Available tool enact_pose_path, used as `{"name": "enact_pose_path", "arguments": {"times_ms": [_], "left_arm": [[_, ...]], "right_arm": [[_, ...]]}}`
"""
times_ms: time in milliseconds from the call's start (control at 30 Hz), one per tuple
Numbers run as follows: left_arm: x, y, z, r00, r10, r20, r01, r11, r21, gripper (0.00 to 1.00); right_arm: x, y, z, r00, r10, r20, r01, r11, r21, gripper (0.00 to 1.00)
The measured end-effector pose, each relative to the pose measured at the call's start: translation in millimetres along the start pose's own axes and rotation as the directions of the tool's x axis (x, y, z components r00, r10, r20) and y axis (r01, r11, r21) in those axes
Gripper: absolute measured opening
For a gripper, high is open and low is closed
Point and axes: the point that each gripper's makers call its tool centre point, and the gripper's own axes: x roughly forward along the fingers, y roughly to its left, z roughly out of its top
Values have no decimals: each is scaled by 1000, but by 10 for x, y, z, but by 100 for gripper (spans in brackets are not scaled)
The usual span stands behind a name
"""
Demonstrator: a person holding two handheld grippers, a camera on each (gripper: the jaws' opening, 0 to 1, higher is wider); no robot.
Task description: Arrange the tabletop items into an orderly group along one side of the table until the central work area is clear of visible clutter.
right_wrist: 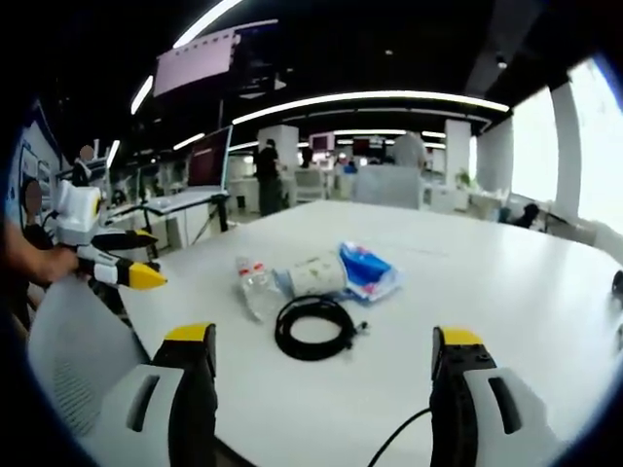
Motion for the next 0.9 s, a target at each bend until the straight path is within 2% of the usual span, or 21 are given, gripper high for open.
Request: {"name": "enact_pose_path", "arguments": {"times_ms": [167, 367, 567, 900], "left_arm": [[-7, -1, 18, 1000, -4, 10, 4, 1000, -6, 89], [-3, -3, -8, 1000, -5, -3, 5, 1000, 0, 88], [-4, -7, -13, 1000, -4, -7, 4, 1000, 6, 89], [-6, -3, -21, 1000, 7, -16, -7, 1000, 22, 90]], "right_arm": [[7, 28, -32, 1000, 13, -18, -12, 1000, 8, 89], [7, 58, -42, 999, 33, -22, -32, 999, 16, 89], [13, 134, -66, 997, 65, -40, -66, 998, -21, 87], [3, 196, -76, 993, 114, -40, -115, 993, -23, 87]]}}
